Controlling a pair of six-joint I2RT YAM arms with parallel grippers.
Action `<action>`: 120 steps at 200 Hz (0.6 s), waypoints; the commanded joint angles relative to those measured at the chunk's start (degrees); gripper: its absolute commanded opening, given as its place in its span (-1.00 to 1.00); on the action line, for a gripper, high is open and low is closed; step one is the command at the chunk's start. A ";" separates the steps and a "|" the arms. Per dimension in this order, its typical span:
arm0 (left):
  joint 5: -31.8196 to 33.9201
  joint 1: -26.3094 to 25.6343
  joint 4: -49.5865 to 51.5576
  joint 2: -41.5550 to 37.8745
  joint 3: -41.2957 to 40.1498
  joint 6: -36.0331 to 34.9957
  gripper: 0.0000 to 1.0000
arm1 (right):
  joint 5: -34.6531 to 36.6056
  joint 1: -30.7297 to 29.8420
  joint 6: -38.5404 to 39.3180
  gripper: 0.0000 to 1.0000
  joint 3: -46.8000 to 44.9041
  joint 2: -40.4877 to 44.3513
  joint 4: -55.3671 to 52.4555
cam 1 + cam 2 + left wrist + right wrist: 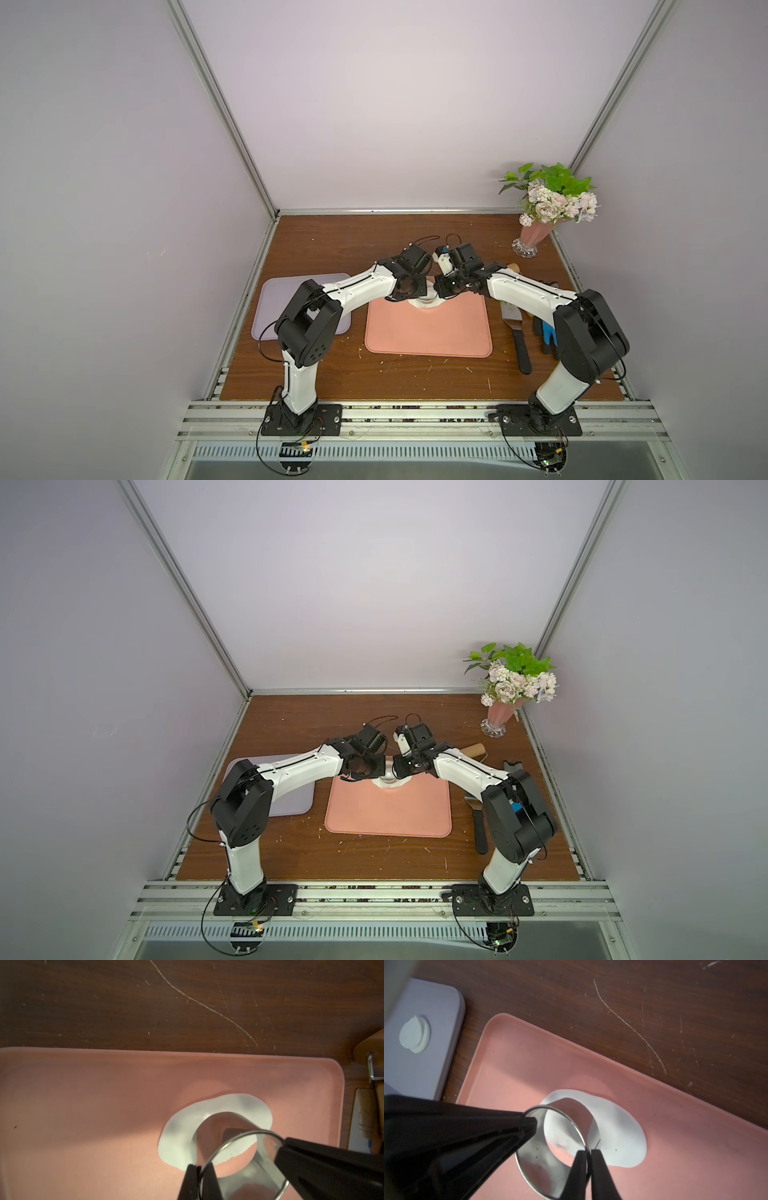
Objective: Roll out the dumpling wrappers from the dough
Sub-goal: Press the dumpling wrapper on the work surface.
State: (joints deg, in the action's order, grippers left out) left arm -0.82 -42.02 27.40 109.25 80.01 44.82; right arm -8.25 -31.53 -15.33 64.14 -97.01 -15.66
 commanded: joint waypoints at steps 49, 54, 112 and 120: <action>-0.59 0.47 0.99 3.12 3.23 -0.16 -1.00 | 2.86 0.03 1.36 -1.00 1.60 -1.07 -1.56; -0.67 0.52 0.99 3.36 3.35 -0.22 -1.00 | 2.97 0.06 1.48 -1.00 1.60 -1.15 -1.52; -0.83 0.54 1.05 5.23 4.28 -0.30 -1.00 | 3.51 0.76 1.54 -1.00 2.03 -2.29 -1.21; -0.82 0.54 1.00 5.35 4.37 -0.30 -1.00 | 3.58 0.84 1.56 -1.00 2.02 -2.37 -1.05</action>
State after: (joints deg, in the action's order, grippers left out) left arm -2.02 -42.02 27.40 113.65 82.78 44.77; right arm -5.67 -31.14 -14.72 64.29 -99.02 -16.12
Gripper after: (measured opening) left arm 0.047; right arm 0.056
